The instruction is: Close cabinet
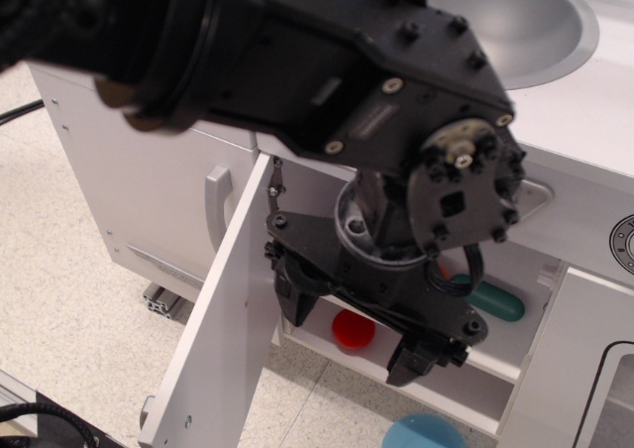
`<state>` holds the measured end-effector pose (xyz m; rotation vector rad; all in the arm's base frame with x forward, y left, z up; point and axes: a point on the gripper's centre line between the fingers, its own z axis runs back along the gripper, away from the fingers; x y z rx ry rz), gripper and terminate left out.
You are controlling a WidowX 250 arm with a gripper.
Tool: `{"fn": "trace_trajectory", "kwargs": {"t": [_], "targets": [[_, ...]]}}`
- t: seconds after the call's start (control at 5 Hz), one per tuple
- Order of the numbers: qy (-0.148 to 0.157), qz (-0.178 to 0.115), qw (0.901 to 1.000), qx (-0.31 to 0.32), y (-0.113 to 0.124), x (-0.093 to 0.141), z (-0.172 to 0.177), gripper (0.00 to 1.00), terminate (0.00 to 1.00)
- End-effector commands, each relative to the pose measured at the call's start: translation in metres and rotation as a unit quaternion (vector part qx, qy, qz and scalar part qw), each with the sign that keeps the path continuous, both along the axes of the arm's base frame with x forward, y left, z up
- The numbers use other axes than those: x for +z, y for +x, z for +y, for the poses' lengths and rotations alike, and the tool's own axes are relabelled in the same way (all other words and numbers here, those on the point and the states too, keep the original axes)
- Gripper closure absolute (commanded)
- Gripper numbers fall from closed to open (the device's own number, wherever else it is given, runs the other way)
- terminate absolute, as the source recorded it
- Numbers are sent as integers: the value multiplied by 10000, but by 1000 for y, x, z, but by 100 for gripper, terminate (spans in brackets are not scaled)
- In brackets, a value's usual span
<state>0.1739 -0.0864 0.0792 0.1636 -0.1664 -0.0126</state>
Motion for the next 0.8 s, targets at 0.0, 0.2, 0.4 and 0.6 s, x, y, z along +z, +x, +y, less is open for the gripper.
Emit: {"fn": "trace_trajectory", "kwargs": {"t": [0.0, 0.2, 0.4, 0.6], "targets": [[0, 0, 10000, 0, 0, 0, 0, 0, 0], [6, -145, 9999, 11, 11, -4, 41, 0, 0], [-151, -348, 9993, 25, 26, -7, 74, 0, 0], [-138, -535, 9982, 237, 44, -29, 98, 0, 0]]}}
